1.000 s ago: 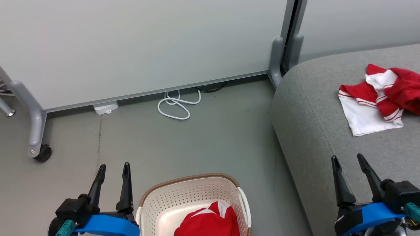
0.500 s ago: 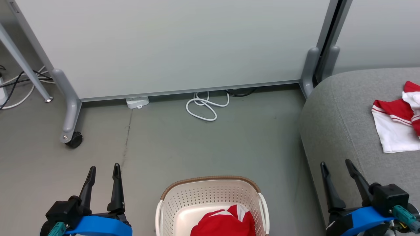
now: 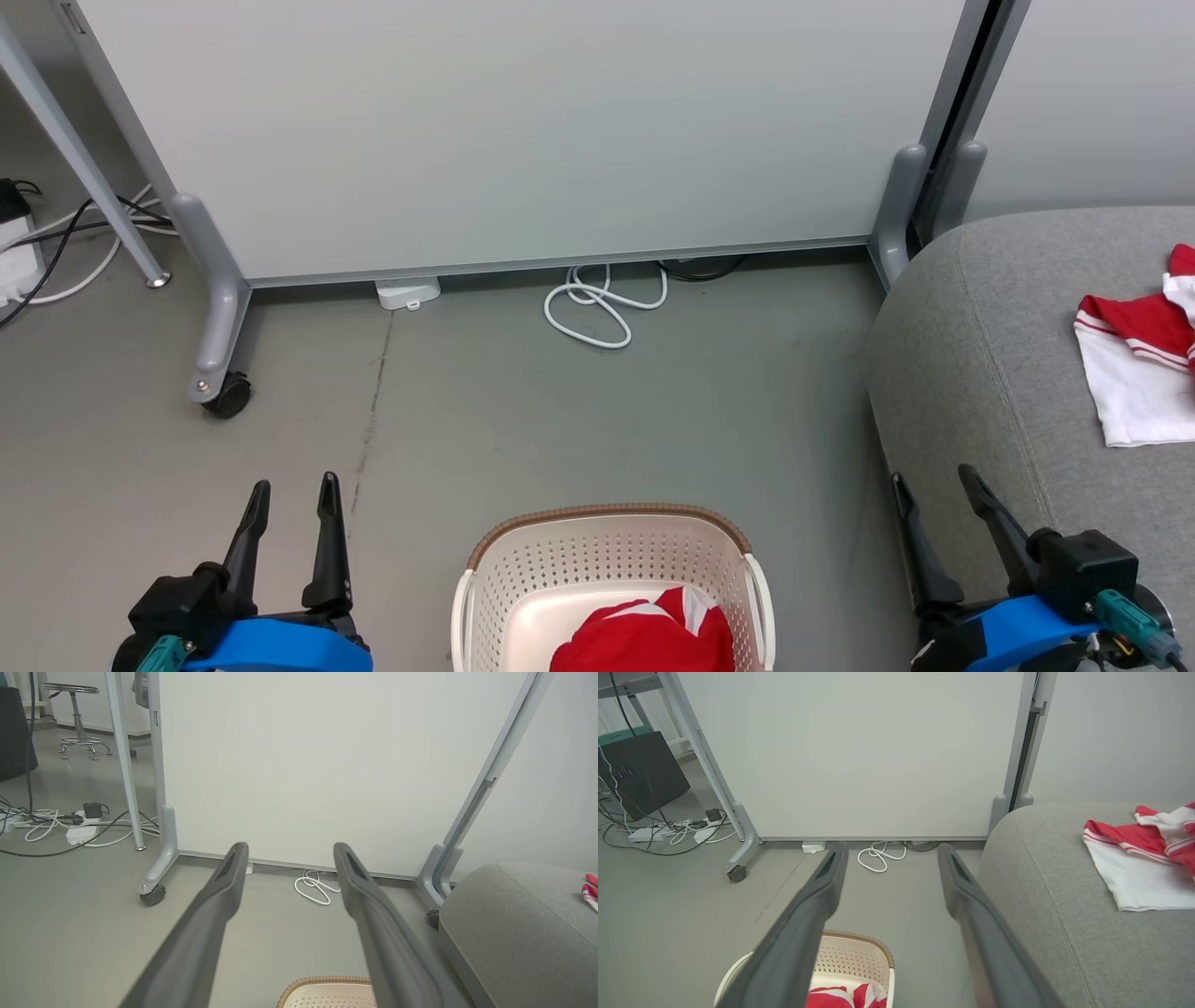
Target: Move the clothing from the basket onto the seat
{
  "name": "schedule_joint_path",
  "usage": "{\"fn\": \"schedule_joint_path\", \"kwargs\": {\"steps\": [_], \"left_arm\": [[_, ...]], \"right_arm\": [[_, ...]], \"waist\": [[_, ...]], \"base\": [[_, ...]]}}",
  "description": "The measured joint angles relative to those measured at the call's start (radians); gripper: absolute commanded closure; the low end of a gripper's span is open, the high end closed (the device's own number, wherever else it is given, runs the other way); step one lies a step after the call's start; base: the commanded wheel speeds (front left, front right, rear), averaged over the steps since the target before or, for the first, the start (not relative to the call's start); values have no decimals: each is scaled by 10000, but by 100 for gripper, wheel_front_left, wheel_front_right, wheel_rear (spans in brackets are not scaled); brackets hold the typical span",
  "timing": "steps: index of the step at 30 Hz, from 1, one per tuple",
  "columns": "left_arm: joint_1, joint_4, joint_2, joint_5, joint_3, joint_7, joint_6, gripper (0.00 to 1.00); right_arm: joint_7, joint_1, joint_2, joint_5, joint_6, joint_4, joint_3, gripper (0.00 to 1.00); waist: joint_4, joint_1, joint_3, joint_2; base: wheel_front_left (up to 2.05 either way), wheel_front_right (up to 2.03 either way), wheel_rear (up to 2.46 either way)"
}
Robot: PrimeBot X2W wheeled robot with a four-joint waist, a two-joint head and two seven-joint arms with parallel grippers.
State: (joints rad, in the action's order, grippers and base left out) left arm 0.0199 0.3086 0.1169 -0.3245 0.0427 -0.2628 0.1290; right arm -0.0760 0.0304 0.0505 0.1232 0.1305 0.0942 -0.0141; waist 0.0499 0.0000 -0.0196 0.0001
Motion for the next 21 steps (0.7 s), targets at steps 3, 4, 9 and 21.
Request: {"fn": "schedule_joint_path", "kwargs": {"steps": [3, 4, 9, 21], "left_arm": [[-1, -4, 6, 0, -2, 0, 2, 0], [-1, -4, 6, 0, -2, 0, 0, 0], [-1, 35, 4, -19, 92, 0, 2, 0], [687, 1202, 111, -667, 1087, 0, 2, 0]], "right_arm": [[0, -2, 0, 6, 0, 17, 40, 0], [0, -4, 0, 15, 0, 27, 48, 0], [-15, -17, 0, 61, 0, 44, 123, 0], [-132, -337, 0, -13, 0, -144, 445, 0]], "waist": [[-24, 0, -27, 0], [-33, 0, -33, 0], [-97, 0, -72, 0], [-555, 0, -707, 0]], "base": [[0, 0, 0], [0, 0, 0], [0, 0, 0], [0, 0, 0]]}}
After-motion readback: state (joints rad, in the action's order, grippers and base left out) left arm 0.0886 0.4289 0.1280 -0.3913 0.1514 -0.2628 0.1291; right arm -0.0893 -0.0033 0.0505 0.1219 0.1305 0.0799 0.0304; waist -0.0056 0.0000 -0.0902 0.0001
